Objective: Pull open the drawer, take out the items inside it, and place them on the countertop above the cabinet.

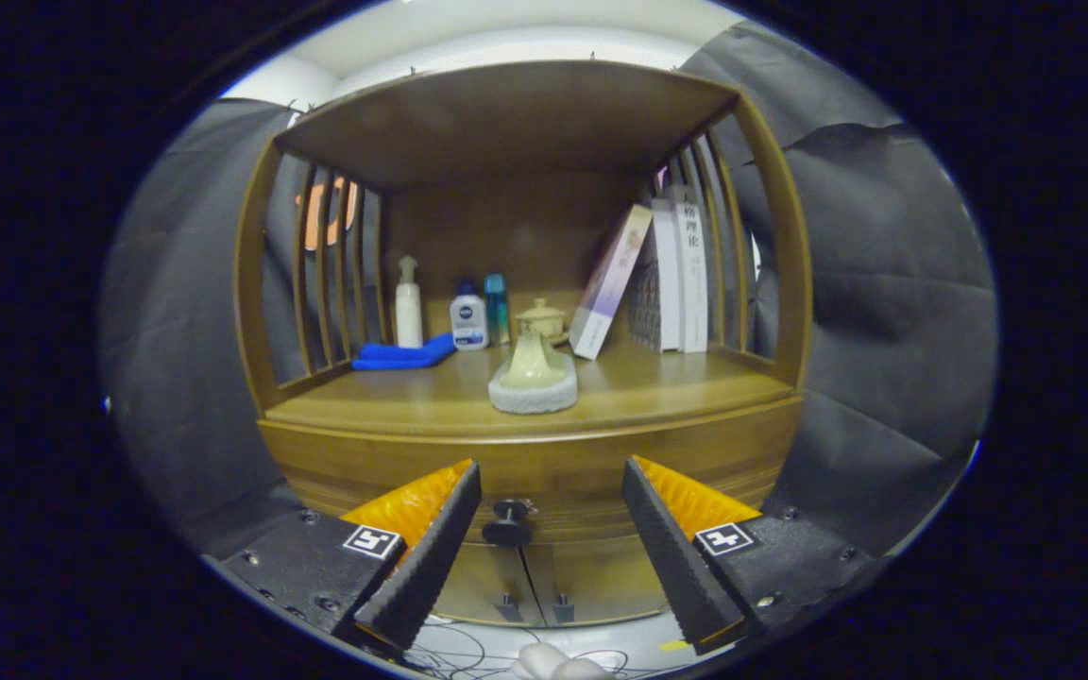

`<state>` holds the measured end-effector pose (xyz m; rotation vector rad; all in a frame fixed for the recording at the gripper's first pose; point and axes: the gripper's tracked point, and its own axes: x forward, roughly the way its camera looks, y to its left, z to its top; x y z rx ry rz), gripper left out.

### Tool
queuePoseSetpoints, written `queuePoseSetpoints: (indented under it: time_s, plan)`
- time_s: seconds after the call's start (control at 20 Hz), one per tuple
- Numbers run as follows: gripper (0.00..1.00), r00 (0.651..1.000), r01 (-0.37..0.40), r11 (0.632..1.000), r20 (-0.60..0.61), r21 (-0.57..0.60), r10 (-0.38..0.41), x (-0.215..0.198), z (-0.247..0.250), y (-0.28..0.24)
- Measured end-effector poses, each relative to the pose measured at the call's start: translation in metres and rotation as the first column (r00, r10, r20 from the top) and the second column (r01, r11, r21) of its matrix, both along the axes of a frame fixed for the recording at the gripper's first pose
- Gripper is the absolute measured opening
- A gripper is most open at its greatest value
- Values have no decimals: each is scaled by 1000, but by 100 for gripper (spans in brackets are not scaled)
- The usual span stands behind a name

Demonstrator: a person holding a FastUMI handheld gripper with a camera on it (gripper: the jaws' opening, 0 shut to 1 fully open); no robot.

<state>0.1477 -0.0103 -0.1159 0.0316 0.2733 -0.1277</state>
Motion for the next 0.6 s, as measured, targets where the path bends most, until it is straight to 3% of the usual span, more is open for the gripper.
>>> queuePoseSetpoints:
  time_s: [0.4,0.6]
  plan:
    - [99,985,-65,994,153,-90,78,-103,103,-12]
    - [99,970,-91,994,219,-64,103,-147,131,-16]
